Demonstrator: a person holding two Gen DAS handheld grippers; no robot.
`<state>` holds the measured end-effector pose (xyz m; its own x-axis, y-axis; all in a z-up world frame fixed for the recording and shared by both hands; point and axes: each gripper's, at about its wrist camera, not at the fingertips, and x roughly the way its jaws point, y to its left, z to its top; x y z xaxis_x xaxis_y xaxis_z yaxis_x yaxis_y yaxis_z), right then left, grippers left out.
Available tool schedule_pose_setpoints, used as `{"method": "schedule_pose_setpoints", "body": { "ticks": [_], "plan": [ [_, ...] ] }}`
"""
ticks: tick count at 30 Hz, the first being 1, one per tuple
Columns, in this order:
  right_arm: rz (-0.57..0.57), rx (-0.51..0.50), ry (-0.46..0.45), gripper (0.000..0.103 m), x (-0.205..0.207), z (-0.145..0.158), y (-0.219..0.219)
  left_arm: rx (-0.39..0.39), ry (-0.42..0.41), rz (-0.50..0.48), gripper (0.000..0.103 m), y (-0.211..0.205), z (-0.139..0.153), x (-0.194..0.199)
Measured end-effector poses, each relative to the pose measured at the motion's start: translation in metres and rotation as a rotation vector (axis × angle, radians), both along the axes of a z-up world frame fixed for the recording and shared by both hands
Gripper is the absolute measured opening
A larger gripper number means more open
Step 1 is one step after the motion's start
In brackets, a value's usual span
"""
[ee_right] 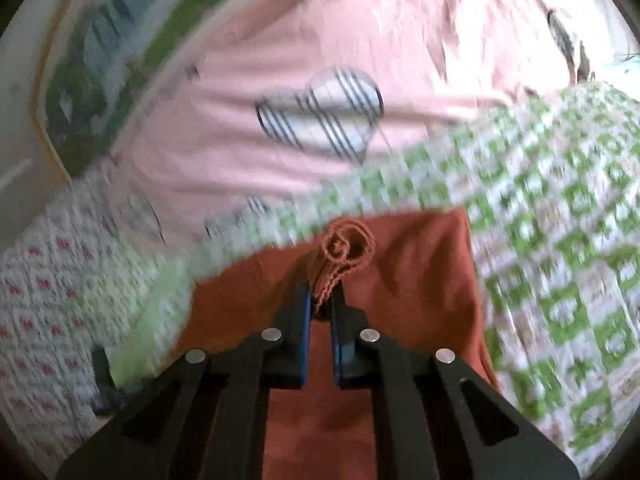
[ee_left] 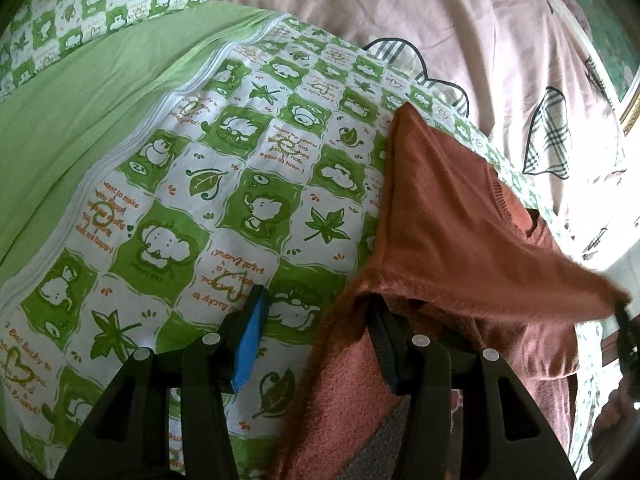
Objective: Fold small clothes
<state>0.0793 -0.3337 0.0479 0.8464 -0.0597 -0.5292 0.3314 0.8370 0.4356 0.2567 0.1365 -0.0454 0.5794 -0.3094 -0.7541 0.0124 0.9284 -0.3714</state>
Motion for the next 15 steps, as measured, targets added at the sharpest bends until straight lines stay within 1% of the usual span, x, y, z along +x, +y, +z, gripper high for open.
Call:
{"method": "schedule_pose_setpoints", "body": {
  "ticks": [2,3,4,5,6,7,8,9,10,11,13,15],
  "plan": [
    [0.019,0.004,0.103,0.012,0.001,-0.018,-0.001,0.004,0.000,-0.002,0.051,-0.001,0.000,0.000],
    [0.037,0.028,0.167,0.013,-0.001,-0.032,0.000,0.004,0.000,-0.003,0.051,-0.001,0.000,0.000],
    [0.039,0.042,0.201,0.013,-0.004,-0.040,0.000,0.002,0.000,-0.004,0.051,0.000,0.000,0.000],
    [0.032,0.061,0.249,0.017,-0.008,-0.049,0.000,-0.001,0.002,-0.003,0.051,0.000,0.000,0.000],
    [0.027,0.073,0.266,0.019,-0.013,-0.054,-0.001,-0.003,0.003,-0.002,0.051,0.000,0.000,0.000],
    [0.020,0.081,0.270,0.023,-0.018,-0.057,-0.001,-0.004,0.004,-0.002,0.051,0.000,0.000,0.000],
    [0.012,0.084,0.263,0.029,-0.023,-0.055,-0.003,-0.006,0.006,-0.002,0.051,0.000,0.001,0.000],
    [0.005,0.088,0.253,0.033,-0.026,-0.053,-0.004,-0.009,0.008,-0.003,0.051,0.001,0.001,0.000],
    [-0.006,0.092,0.228,0.040,-0.031,-0.047,-0.007,-0.012,0.009,-0.005,0.051,0.001,0.001,0.000],
    [-0.017,0.102,0.196,0.043,-0.035,-0.041,-0.012,-0.018,0.011,-0.007,0.051,0.003,0.001,0.001],
    [-0.037,0.115,0.149,0.043,-0.039,-0.031,-0.020,-0.040,0.018,-0.018,0.051,0.006,0.001,0.002],
    [-0.043,0.126,0.135,0.043,-0.030,-0.023,-0.031,-0.025,0.025,-0.049,0.051,0.005,0.002,0.003]
  ]
}}
